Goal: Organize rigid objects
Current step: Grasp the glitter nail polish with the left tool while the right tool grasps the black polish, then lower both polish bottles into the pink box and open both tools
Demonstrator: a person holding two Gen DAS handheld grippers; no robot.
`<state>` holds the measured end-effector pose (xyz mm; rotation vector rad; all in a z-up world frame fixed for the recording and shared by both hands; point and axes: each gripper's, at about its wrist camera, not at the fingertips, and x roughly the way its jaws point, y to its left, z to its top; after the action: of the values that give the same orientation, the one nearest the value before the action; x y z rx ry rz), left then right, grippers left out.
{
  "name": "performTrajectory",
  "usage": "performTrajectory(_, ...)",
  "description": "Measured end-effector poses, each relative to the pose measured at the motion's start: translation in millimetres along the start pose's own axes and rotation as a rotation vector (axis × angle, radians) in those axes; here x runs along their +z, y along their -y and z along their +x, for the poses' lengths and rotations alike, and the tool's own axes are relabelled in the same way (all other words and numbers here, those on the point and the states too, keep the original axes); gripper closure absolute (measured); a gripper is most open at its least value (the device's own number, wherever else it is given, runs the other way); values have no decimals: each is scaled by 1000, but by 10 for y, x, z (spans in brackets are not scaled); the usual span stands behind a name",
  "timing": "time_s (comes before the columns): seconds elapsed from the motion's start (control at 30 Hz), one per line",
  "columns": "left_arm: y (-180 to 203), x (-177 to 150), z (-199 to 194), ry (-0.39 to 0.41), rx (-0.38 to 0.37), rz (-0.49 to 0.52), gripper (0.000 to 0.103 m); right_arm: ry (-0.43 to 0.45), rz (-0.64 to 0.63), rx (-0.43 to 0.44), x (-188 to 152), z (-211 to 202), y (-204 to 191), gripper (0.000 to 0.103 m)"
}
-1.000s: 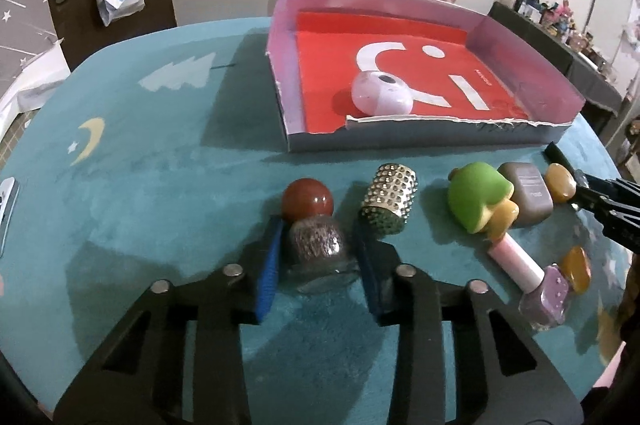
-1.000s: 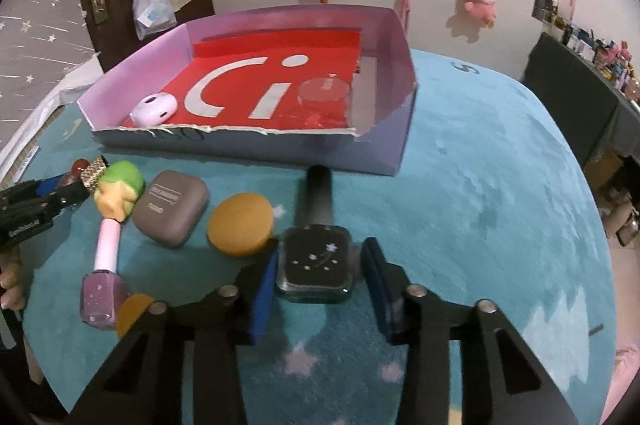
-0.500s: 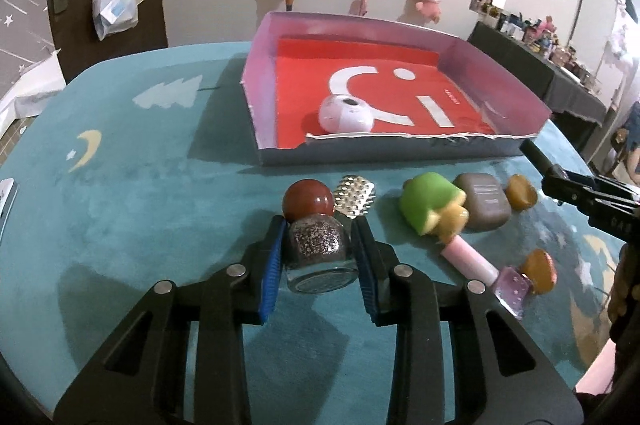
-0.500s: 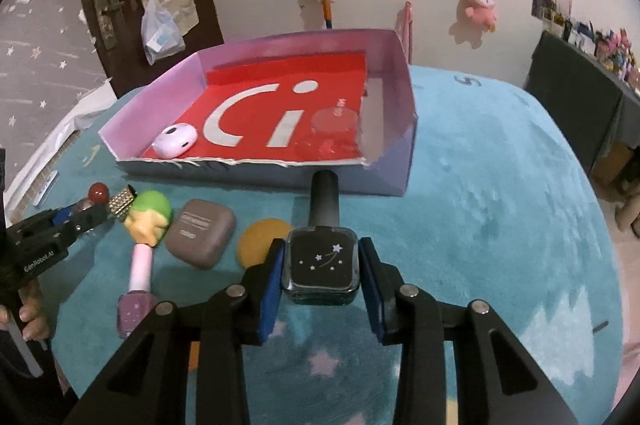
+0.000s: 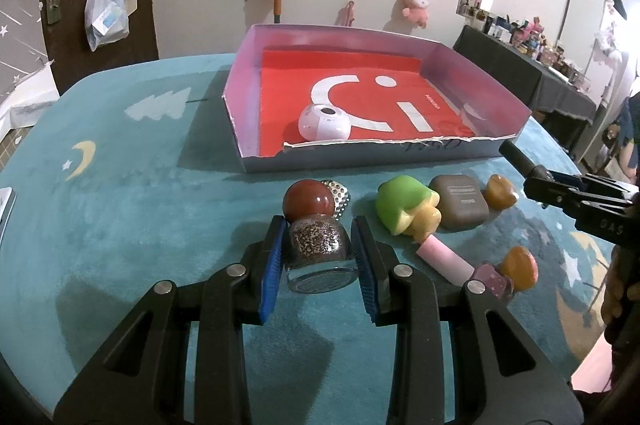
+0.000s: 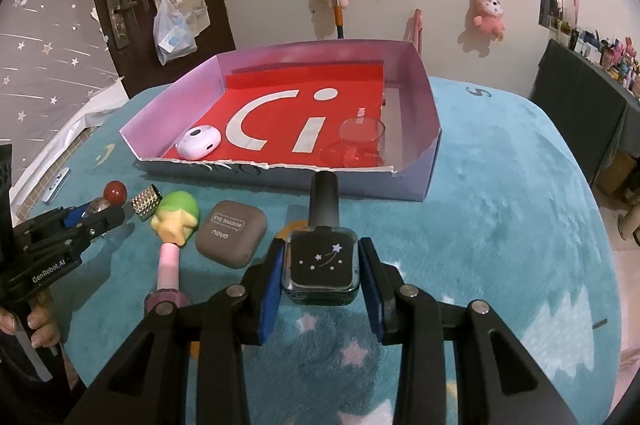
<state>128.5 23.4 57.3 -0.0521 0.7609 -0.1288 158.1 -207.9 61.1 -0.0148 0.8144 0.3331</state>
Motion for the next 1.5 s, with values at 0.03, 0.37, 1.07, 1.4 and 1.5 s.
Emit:
performTrajectory(0.03,0,-3,-1,0,0,0,72,0,0,1,0,0,7,65)
performTrajectory(0.37,21,44,-3,1,-14,6,72,0,-2,18,24,25,-7,65)
performTrajectory(1.07,334,778,332,-65,-198,101,72,46,-92,107,563,227,-147,65)
performTrajectory(1.4,513,1056,753,-148,-241,220,72,-19,-192,107,813,611,-258,65)
performTrajectory(1.5,568,1084,861,-173,-241,248,72,-40,-212,104,841,693,-268,65)
